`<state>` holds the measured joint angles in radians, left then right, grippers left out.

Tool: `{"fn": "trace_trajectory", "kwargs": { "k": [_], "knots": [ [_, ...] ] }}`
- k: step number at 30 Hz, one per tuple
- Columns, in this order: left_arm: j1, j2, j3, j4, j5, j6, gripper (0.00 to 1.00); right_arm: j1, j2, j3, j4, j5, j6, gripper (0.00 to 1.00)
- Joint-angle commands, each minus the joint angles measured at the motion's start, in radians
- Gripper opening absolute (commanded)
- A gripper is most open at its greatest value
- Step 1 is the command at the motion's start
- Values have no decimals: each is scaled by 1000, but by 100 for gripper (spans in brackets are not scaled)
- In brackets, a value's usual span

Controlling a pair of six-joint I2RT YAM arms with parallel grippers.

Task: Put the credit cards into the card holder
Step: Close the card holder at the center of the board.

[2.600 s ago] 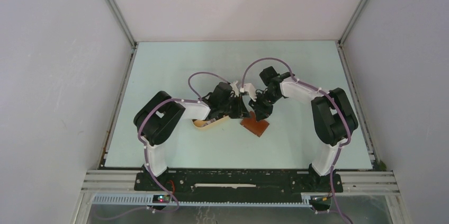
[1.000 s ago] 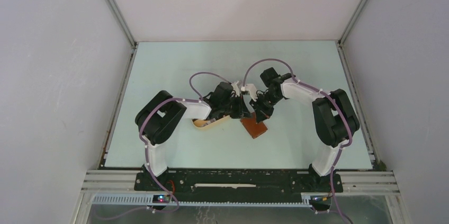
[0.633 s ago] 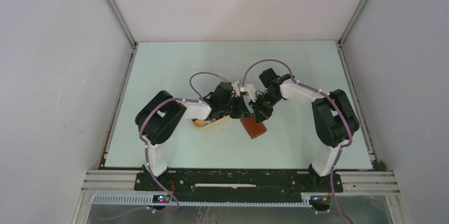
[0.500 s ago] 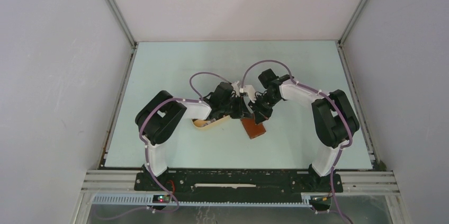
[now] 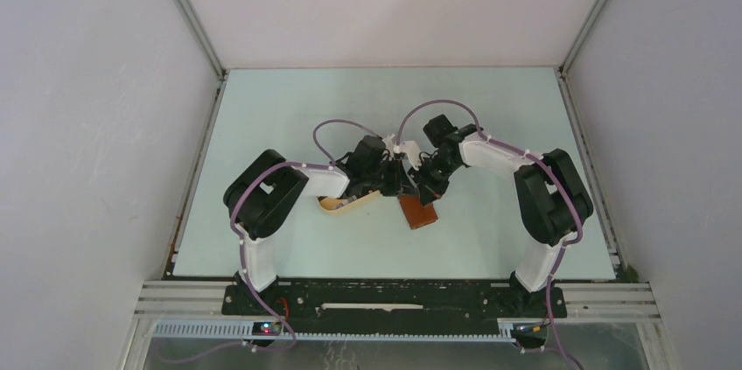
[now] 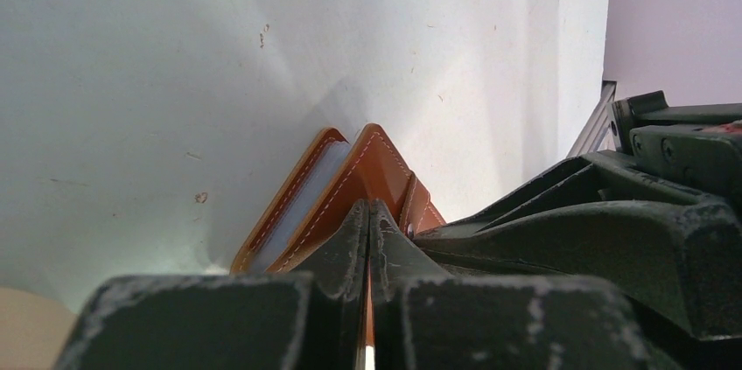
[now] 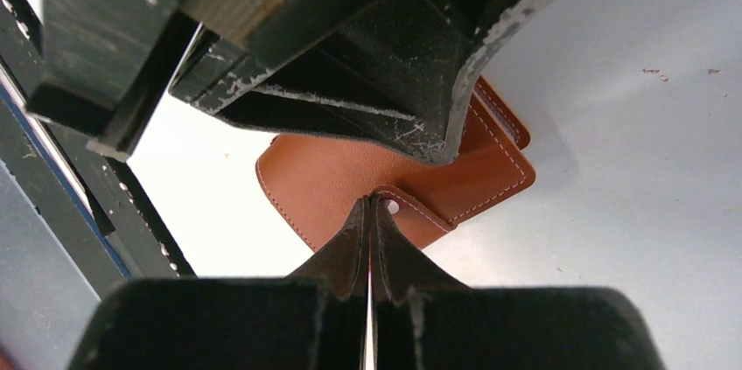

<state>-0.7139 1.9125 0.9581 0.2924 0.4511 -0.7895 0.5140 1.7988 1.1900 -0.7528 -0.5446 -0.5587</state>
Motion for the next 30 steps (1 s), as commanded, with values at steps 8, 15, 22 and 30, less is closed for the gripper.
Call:
{"fn": "trace_trajectory", "kwargs": {
  "k": [8,15,22,30],
  "knots": [
    [-10,18,8,-26,-19,16,2,71,52,-24,48,63,45,0],
    [-10,18,7,-26,-19,17,2,87,76,-42,48,102,54,0],
    [-10,15,3,-24,-21,16,2,88,89,-63,49,147,73,0],
    [-9,14,1,-16,-17,12,2,84,107,-77,62,191,100,0]
  ]
}}
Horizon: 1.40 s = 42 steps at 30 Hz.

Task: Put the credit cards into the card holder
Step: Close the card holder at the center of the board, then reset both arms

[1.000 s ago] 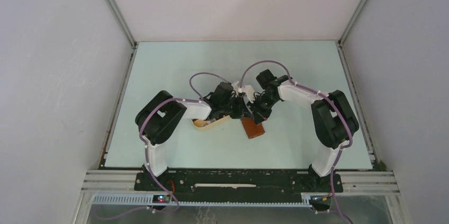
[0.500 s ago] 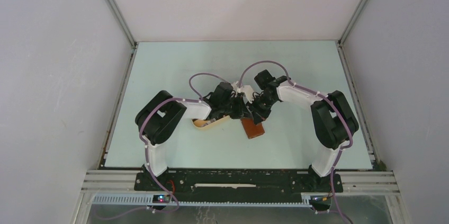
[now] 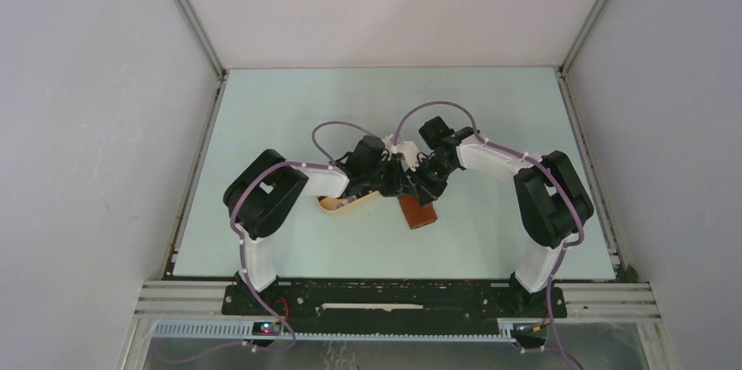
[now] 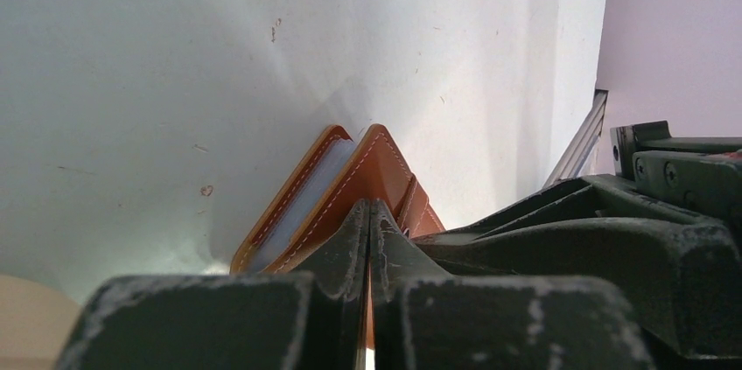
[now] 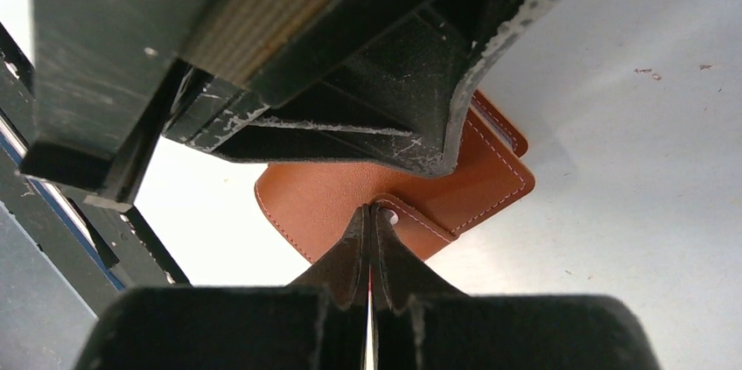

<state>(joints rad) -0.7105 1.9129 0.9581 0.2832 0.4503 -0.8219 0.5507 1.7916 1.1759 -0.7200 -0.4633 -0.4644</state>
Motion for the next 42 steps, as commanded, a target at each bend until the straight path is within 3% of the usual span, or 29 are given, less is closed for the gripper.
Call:
{"fn": "trace_trajectory", "kwargs": {
  "k": [1,9,10,14,15,22,27,34,36,37,42],
  "knots": [
    [-13,13,-3,-5,-16,43,2,48,121,-59,28,110,8,0],
    [-12,9,-7,6,-14,40,2,14,104,-58,8,31,-4,0],
    [-13,8,-6,7,-13,41,2,14,87,-57,4,6,-17,5],
    [-10,-14,-5,-6,-25,52,7,-10,-2,-34,-28,-115,-77,45],
    [-8,-25,-4,-12,-30,54,10,-25,-28,-27,-40,-145,-87,51],
    [-6,-168,21,-111,-111,112,29,-172,-212,-5,-160,-321,-209,60],
    [-6,-310,12,-158,-168,169,36,-306,-340,-6,-213,-384,-235,64],
    [-7,-593,-14,-272,-303,300,42,-537,-539,30,-167,-320,-137,77],
    [-6,-688,-8,-353,-358,345,48,-605,-588,67,-167,-293,-99,89],
    [-6,-735,-3,-384,-396,364,52,-630,-610,79,-138,-251,-45,98],
    [9,-955,30,-521,-582,418,87,-669,-689,137,-24,35,227,100]
  ]
}}
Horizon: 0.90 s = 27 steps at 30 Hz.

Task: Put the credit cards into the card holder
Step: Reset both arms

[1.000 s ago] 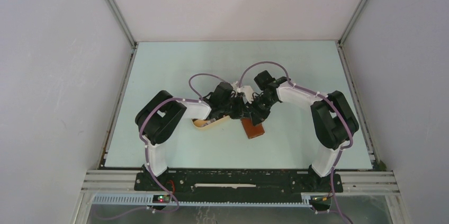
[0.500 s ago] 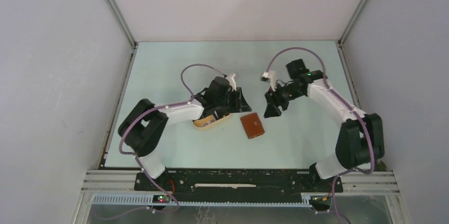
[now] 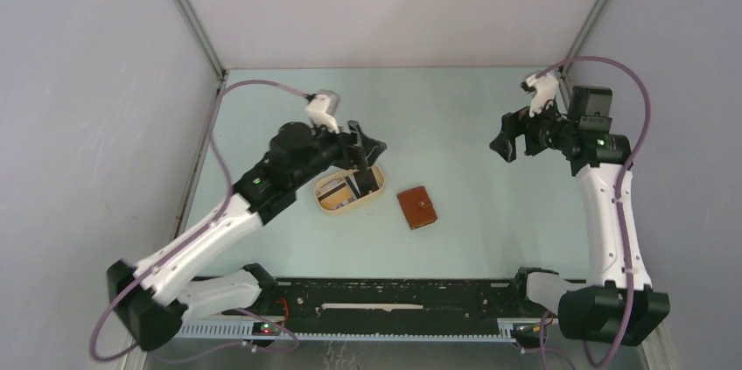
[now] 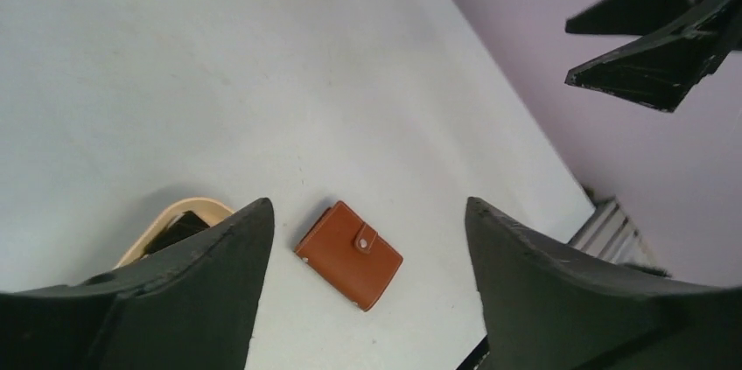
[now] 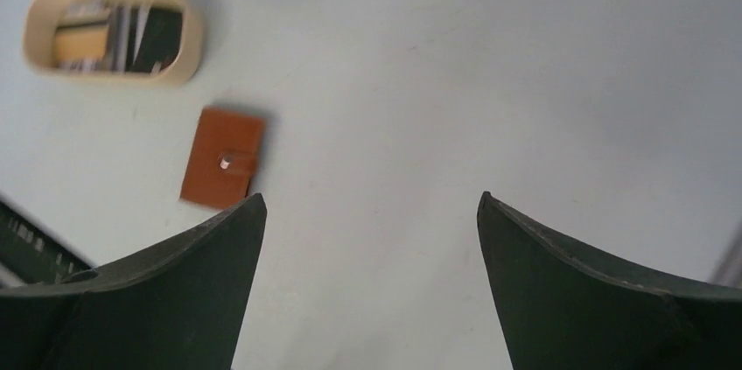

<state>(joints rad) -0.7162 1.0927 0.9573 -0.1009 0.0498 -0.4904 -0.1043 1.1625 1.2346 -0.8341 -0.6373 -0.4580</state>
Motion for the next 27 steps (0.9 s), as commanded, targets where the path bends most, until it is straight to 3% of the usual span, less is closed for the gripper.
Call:
{"fn": "trace_trajectory", "kwargs": {
  "k": [1,4,12,27],
  "knots": [
    [23,-172,38,-161,-197,91,92,-20,-69,95,83,220,235,100],
    [54,-262,65,-226,-209,99,100,-48,-101,145,18,177,214,100],
    [83,-389,129,-339,-210,75,100,-133,-140,248,-58,15,288,100],
    [84,-462,184,-421,-248,76,100,-180,-115,343,-124,-74,311,100]
  ]
}}
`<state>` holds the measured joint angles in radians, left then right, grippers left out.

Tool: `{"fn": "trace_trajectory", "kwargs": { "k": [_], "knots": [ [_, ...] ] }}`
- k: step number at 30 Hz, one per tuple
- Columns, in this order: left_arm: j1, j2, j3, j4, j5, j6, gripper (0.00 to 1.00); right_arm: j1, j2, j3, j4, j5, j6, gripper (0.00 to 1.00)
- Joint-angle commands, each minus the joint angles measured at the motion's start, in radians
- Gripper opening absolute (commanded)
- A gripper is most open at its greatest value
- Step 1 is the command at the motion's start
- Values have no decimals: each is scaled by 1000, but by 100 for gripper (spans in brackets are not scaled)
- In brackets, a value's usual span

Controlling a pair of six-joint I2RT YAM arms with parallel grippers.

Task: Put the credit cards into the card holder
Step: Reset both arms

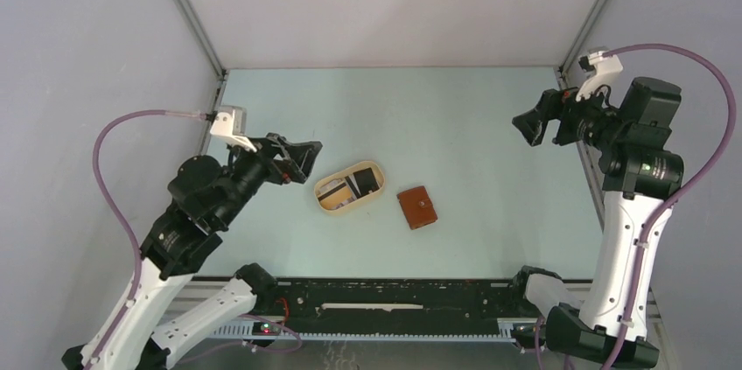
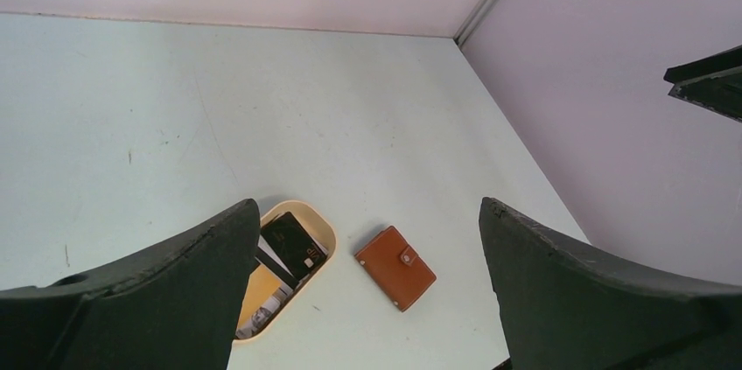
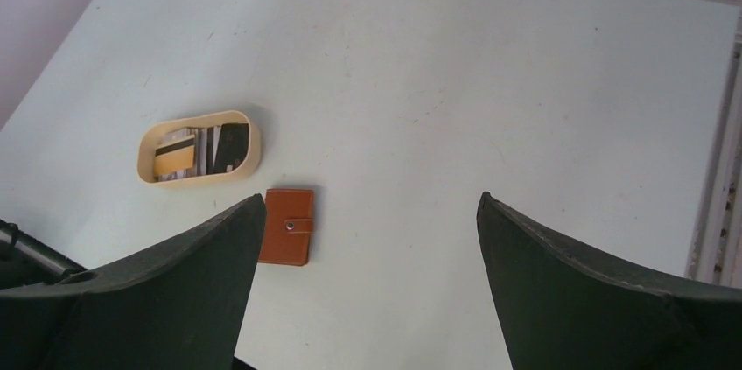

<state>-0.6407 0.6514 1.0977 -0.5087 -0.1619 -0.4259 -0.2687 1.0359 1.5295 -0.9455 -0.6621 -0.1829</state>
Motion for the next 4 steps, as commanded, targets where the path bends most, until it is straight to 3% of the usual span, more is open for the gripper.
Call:
{"fn": "trace_trajectory", "kwargs": {
  "k": [1,4],
  "knots": [
    [9,-26,40,-13,-38,10,100,-18,14,49,-13,-56,34,100],
    [8,-36,28,-14,-37,12,100,-24,22,46,-5,-83,39,100]
  ]
}}
